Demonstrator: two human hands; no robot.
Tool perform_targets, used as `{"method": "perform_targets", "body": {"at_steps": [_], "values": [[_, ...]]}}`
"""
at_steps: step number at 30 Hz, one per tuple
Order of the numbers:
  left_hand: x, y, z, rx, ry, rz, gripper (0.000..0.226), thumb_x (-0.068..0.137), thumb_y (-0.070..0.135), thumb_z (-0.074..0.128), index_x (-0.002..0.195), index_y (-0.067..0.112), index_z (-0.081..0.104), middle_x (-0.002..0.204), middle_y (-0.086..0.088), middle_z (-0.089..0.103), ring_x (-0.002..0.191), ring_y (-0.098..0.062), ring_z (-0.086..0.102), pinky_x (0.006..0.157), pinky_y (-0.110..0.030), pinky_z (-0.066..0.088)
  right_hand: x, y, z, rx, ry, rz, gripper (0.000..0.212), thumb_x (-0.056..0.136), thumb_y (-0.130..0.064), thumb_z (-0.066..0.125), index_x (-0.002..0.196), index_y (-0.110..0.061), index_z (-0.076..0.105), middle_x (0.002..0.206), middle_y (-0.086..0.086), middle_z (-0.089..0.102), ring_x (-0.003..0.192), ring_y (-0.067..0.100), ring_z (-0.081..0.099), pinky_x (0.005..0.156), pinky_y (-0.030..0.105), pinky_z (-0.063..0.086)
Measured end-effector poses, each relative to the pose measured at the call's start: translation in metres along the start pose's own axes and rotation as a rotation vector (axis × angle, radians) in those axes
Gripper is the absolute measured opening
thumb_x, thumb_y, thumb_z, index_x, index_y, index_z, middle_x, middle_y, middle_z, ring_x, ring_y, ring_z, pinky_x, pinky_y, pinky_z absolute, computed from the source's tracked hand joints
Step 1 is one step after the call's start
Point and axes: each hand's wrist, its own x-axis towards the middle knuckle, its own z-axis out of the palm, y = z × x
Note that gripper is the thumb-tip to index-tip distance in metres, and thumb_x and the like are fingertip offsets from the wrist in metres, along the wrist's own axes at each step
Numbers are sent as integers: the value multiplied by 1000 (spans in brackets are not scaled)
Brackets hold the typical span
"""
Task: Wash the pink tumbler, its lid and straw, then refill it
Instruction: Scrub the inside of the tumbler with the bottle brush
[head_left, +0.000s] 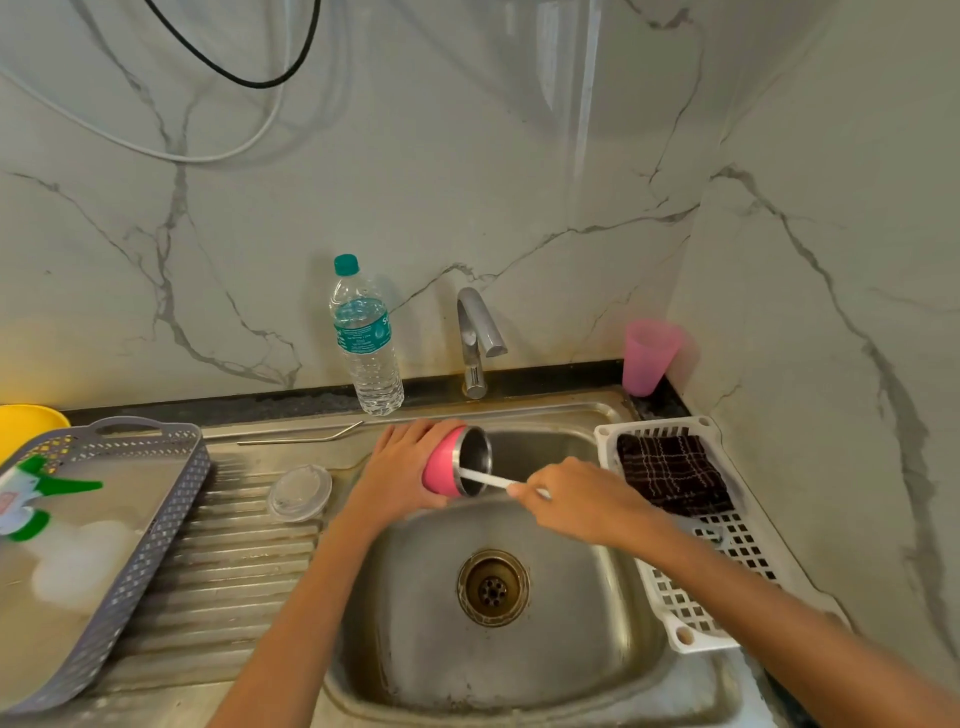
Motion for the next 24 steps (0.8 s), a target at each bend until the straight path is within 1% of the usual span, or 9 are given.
{"method": "perform_targets", "body": {"at_steps": [3,6,9,12,15,18,20,23,24], "values": [[-1,-8,-4,71,-20,2,98,61,47,82,145,32,34,141,3,46,130,-21,42,113,-52,31,0,9,1,-86,-7,26,46,100,-50,31,83,-19,61,66,-1,54,71,21,60,67,33,47],[-3,3,4,103,-13,39,98,59,49,79,144,35,32,138,3,48,127,-21,45,110,-51,34,10,11,-4,-240,133,8,47,100,-48,30,91,-17,64,72,-1,54,72,20,57,63,31,41],[-5,0,8,82,-38,28,98,59,49,76,143,38,28,138,4,47,128,-20,44,110,-51,35,8,0,-6,-284,221,-85,47,101,-46,30,88,-17,64,72,-1,54,68,18,52,61,30,35],[-8,-10,2,100,-51,9,100,60,47,80,144,36,29,140,3,47,129,-21,43,111,-53,34,-4,1,-2,-299,171,-113,47,101,-46,28,90,-17,63,71,-1,53,65,17,51,59,29,34],[-11,-8,0,58,-15,-9,99,60,48,79,144,36,29,139,4,47,127,-21,44,110,-52,35,-7,20,-1,-346,115,-48,50,101,-48,26,96,-18,65,75,0,58,67,17,54,59,28,36],[-11,3,6,-9,2,-16,97,59,47,78,144,35,32,138,4,47,126,-19,45,108,-50,38,0,22,-6,-387,209,-23,48,101,-49,26,98,-19,64,83,2,64,70,19,55,61,29,35],[-10,3,6,-49,-4,-14,97,60,43,82,144,31,35,139,3,48,126,-19,45,108,-44,39,-1,13,-9,-380,283,-52,46,101,-49,27,94,-20,62,81,0,63,66,17,50,60,29,34],[-9,-9,-2,-2,33,-37,99,60,41,85,144,32,34,139,2,47,125,-20,45,108,-42,36,-16,10,0,-324,266,-67,45,100,-50,28,91,-21,61,71,-3,55,63,18,50,57,28,34],[-10,-12,-4,15,43,-38,98,59,41,85,143,32,34,138,2,47,124,-20,45,108,-41,36,-21,15,3,-312,239,-53,45,101,-50,27,93,-21,62,73,-2,58,65,18,54,57,28,34]]}}
